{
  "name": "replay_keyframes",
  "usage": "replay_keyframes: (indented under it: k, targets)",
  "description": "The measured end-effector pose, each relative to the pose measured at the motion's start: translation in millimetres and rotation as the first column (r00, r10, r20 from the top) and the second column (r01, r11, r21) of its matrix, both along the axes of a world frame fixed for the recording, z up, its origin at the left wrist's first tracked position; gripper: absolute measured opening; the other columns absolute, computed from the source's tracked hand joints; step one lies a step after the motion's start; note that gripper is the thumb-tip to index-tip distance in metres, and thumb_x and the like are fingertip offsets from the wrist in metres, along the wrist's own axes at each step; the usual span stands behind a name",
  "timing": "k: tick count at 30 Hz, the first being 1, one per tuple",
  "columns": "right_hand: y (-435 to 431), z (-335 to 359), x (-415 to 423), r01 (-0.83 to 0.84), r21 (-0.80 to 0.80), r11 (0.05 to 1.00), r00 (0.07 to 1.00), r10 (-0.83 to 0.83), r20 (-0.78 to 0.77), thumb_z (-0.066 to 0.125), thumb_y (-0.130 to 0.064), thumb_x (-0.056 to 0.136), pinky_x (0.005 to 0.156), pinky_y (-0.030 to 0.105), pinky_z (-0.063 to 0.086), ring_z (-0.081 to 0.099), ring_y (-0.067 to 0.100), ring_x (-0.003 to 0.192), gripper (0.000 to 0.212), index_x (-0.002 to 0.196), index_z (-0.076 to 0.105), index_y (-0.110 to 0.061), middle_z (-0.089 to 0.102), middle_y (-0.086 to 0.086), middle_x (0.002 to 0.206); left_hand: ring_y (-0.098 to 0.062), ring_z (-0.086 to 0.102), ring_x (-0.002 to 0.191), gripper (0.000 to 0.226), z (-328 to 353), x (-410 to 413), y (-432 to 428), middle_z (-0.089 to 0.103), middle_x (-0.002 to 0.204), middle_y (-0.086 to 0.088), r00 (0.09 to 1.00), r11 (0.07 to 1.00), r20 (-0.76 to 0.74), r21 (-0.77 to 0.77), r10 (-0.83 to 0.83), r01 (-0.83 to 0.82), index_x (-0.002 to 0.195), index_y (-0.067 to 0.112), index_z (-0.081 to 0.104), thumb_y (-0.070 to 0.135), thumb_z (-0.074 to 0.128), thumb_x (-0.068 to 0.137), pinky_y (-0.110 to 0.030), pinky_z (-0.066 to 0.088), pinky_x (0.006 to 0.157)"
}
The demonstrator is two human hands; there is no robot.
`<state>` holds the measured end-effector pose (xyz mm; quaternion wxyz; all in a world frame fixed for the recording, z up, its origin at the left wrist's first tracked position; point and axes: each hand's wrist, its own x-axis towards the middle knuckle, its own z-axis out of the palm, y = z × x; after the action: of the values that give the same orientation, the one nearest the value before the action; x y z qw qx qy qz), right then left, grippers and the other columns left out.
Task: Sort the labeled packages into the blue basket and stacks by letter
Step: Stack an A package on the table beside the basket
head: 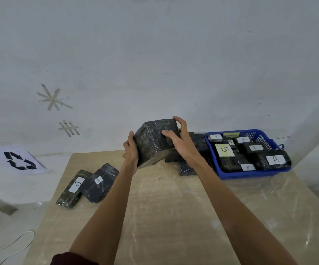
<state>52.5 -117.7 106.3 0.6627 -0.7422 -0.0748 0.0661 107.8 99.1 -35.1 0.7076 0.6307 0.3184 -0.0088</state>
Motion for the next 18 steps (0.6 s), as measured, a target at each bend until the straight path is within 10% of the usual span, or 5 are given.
replay_keyframes:
  k: [18]
  targets:
    - [-1.7, -3.2, -6.5, -0.136, -0.129, 0.982, 0.988, 0.125, -0.086, 0.058, -0.044, 0.097, 0.108, 0.042, 0.039, 0.048, 0.022, 0.128, 0.070, 0.152, 0.015, -0.047, 0.041, -0.008, 0.140, -0.041, 0.041, 0.134, 0.135, 46.8, -47.0, -20.6, 0.031, 0.155, -0.017, 0.999, 0.999, -0.043, 0.053, 0.004, -0.002, 0.146, 0.035, 0.031, 0.112, 0.031, 0.036, -0.064, 0.038, 0.108]
